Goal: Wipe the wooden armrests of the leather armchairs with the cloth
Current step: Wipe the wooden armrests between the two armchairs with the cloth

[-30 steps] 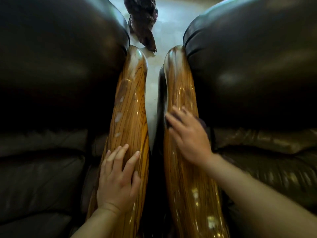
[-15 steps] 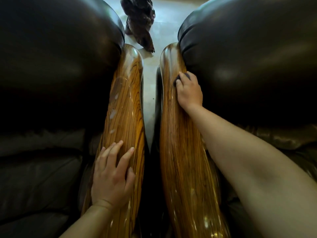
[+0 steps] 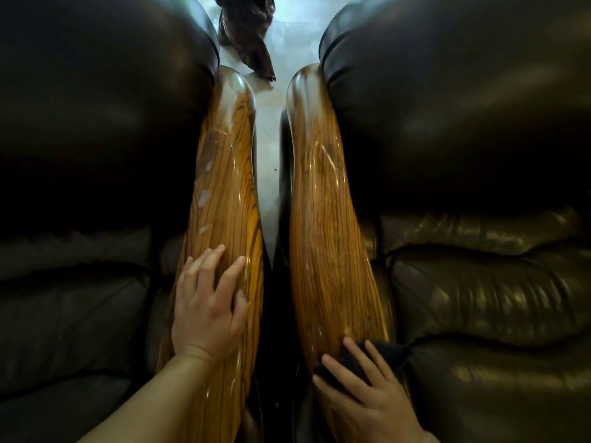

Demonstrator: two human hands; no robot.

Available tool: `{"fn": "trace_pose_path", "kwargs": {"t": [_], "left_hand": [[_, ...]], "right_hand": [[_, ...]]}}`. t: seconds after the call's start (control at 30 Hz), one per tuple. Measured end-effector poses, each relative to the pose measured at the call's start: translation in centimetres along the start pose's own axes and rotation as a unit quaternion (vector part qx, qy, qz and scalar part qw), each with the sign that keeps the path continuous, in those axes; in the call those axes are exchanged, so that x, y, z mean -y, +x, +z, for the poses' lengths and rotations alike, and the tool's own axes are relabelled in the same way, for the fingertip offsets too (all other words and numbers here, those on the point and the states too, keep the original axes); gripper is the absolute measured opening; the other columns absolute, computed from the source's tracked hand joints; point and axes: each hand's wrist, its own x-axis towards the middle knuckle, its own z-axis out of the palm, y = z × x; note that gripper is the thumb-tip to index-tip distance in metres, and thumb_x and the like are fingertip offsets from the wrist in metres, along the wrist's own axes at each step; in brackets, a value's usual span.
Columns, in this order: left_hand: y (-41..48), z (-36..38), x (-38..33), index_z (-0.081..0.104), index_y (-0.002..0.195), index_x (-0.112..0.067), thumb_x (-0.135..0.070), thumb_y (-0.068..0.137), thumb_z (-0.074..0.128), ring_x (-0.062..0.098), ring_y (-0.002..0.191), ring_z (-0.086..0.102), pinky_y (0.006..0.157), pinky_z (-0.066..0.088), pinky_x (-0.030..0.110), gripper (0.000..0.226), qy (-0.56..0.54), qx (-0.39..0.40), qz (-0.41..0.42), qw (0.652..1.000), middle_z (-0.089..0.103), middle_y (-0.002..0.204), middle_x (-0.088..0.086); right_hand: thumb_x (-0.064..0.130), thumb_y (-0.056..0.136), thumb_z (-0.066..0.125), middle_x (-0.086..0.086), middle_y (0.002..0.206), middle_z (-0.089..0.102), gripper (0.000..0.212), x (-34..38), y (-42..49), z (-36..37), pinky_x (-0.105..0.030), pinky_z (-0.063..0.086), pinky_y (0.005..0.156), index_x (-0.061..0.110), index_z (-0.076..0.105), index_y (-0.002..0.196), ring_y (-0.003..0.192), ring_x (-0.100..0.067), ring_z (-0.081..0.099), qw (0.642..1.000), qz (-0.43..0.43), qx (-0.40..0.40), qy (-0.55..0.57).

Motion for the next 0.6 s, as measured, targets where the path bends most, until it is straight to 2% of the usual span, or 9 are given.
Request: {"fn": "trace_pose_path", "kwargs": {"t": [0.07,0.2,0.27,0.33,0.4,0.47,0.53,0.6], "left_hand": [[0.0,0.1,0.2,0.046,0.138,-0.024,-0.033,0.089,0.043,0.03,0.141,0.029,0.12,0.015,0.048,0.05,0.001,-0.002,0.0,1.0,0.036,0.148,0.01],[-0.1,-0.4,-0.3,0.048,0.137,-0.022,-0.033,0.09,0.042,0.031,0.14,0.029,0.118,0.02,0.05,0.049,-0.004,-0.003,-0.006,1.0,0.037,0.148,0.01],[0.0,-0.5,-0.5,0.049,0.137,-0.021,-0.032,0.09,0.043,0.032,0.139,0.029,0.117,0.022,0.052,0.049,-0.009,-0.001,-0.006,1.0,0.038,0.147,0.012],[0.0,-0.5,-0.5,0.049,0.137,-0.021,-0.032,0.09,0.043,0.032,0.14,0.029,0.117,0.022,0.053,0.049,-0.013,-0.003,-0.005,1.0,0.038,0.147,0.012],[-0.1,-0.5,-0.4,0.049,0.137,-0.022,-0.033,0.09,0.043,0.031,0.14,0.028,0.116,0.024,0.055,0.048,-0.018,-0.006,-0.005,1.0,0.038,0.147,0.011],[-0.1,-0.5,-0.3,0.048,0.136,-0.022,-0.032,0.089,0.044,0.03,0.139,0.027,0.114,0.027,0.056,0.048,-0.021,-0.012,-0.005,1.0,0.037,0.147,0.011],[-0.1,-0.5,-0.3,0.049,0.137,-0.021,-0.032,0.089,0.044,0.032,0.139,0.029,0.114,0.027,0.056,0.049,-0.019,-0.01,0.0,1.0,0.038,0.146,0.012],[0.0,-0.5,-0.3,0.049,0.137,-0.02,-0.032,0.09,0.044,0.033,0.139,0.032,0.116,0.024,0.055,0.049,-0.008,-0.006,0.004,1.0,0.04,0.147,0.013]], "right_hand": [[0.037,0.102,0.054,0.006,0.166,0.027,0.051,-1.0,2.1,-0.3,-0.062,0.025,0.117,0.036,0.042,0.152,0.153,-0.038,0.022,1.0,-0.024,-0.008,0.013],[0.038,0.1,0.049,0.002,0.166,0.028,0.041,-3.7,11.2,-2.7,-0.064,0.009,0.121,0.031,0.054,0.141,0.155,-0.038,0.012,0.996,-0.089,0.002,0.003],[0.039,0.099,0.049,0.001,0.16,0.038,0.037,-5.5,16.7,-4.0,-0.069,0.011,0.118,0.031,0.06,0.133,0.154,-0.038,0.017,0.999,-0.026,-0.023,-0.006],[0.042,0.1,0.045,0.004,0.158,0.042,0.037,-7.4,21.5,-5.4,-0.074,0.016,0.113,0.035,0.061,0.132,0.152,-0.038,0.021,0.994,0.099,-0.056,0.004],[0.045,0.102,0.039,0.005,0.161,0.038,0.041,-9.0,24.3,-6.3,-0.073,0.016,0.115,0.037,0.055,0.139,0.152,-0.037,0.022,0.971,0.219,-0.089,0.037],[0.048,0.104,0.034,0.007,0.165,0.029,0.045,-8.4,24.3,-6.0,-0.069,0.015,0.117,0.038,0.045,0.147,0.152,-0.036,0.022,0.951,0.285,-0.109,0.055],[0.051,0.106,0.029,0.009,0.169,0.016,0.047,-5.5,21.4,-4.8,-0.07,0.013,0.117,0.039,0.037,0.151,0.154,-0.037,0.014,0.958,0.264,-0.102,0.032],[0.052,0.106,0.028,0.01,0.17,0.01,0.049,-3.0,17.6,-3.9,-0.073,0.011,0.114,0.037,0.037,0.152,0.155,-0.04,0.006,0.985,0.161,-0.063,0.01]]}}
